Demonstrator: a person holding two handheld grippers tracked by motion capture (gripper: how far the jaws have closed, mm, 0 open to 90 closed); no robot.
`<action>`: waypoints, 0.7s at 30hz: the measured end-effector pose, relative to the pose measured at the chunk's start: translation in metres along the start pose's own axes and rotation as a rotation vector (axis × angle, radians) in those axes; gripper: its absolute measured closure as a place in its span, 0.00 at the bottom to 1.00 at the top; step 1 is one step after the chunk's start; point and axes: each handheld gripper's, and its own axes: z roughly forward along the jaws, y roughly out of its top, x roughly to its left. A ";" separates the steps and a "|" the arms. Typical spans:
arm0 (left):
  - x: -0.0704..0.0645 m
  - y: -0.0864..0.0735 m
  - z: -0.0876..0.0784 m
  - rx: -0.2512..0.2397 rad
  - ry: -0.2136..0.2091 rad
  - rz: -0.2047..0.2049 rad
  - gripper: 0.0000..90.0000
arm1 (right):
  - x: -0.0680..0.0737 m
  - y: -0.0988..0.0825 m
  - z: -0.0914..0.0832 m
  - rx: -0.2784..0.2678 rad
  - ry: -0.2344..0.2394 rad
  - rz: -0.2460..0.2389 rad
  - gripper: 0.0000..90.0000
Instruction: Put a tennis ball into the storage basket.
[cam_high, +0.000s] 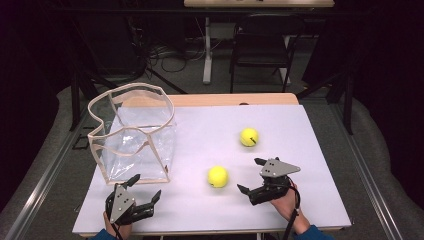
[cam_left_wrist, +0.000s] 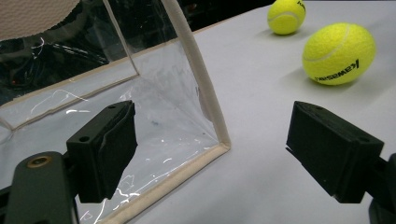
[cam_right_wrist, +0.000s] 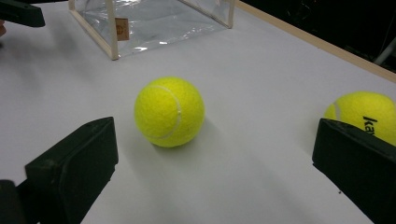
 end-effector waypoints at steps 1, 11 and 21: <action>0.000 0.000 0.000 0.001 -0.001 0.001 0.18 | 0.000 0.001 0.002 0.007 0.003 -0.001 0.00; -0.001 0.000 0.001 0.004 -0.003 0.006 0.18 | 0.000 0.013 0.016 0.024 0.033 -0.018 0.00; 0.000 0.000 0.000 0.000 -0.002 0.003 0.18 | -0.001 0.019 0.031 0.060 0.064 -0.015 0.00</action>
